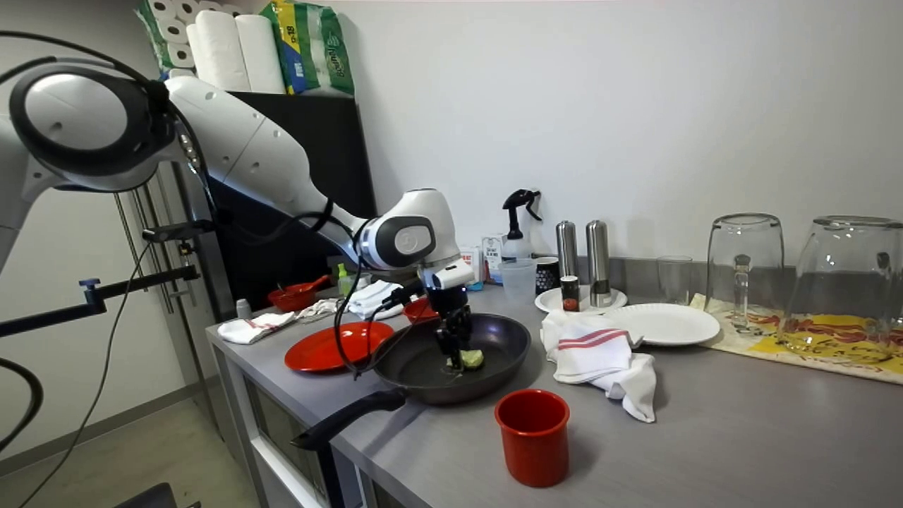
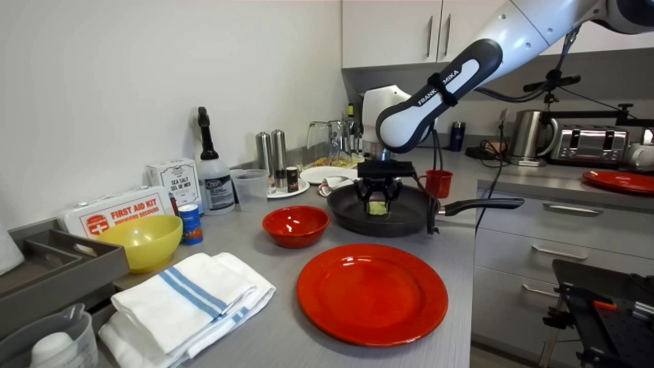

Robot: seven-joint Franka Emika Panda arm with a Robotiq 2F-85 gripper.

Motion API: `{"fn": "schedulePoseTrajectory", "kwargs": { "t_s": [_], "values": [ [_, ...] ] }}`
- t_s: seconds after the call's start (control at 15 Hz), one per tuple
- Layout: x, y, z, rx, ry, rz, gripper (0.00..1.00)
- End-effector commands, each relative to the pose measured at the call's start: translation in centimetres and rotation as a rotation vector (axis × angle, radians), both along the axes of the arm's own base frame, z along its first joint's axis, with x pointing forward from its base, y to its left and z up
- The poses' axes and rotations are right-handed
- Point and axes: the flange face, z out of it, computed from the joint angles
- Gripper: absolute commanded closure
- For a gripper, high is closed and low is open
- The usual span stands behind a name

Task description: Wipe the pan with the sponge

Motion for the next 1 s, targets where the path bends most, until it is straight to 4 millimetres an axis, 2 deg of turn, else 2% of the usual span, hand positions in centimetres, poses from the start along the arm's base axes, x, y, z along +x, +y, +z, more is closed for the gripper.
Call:
{"fn": "schedulePoseTrajectory", "kwargs": {
  "t_s": [0.0, 0.27, 0.53, 0.8, 0.93],
  "values": [
    [-1.9, -2.4, -1.7, -0.01, 0.038, -0.065, 0.72],
    [-2.6, -4.6, -1.8, -0.028, 0.044, -0.11, 0.72],
    [-3.3, -5.7, -1.7, -0.033, 0.052, -0.148, 0.72],
    [-2.9, -4.9, -1.9, -0.021, 0.051, -0.146, 0.72],
    [-2.3, -3.7, -2.0, -0.009, 0.045, -0.12, 0.72]
  ]
}}
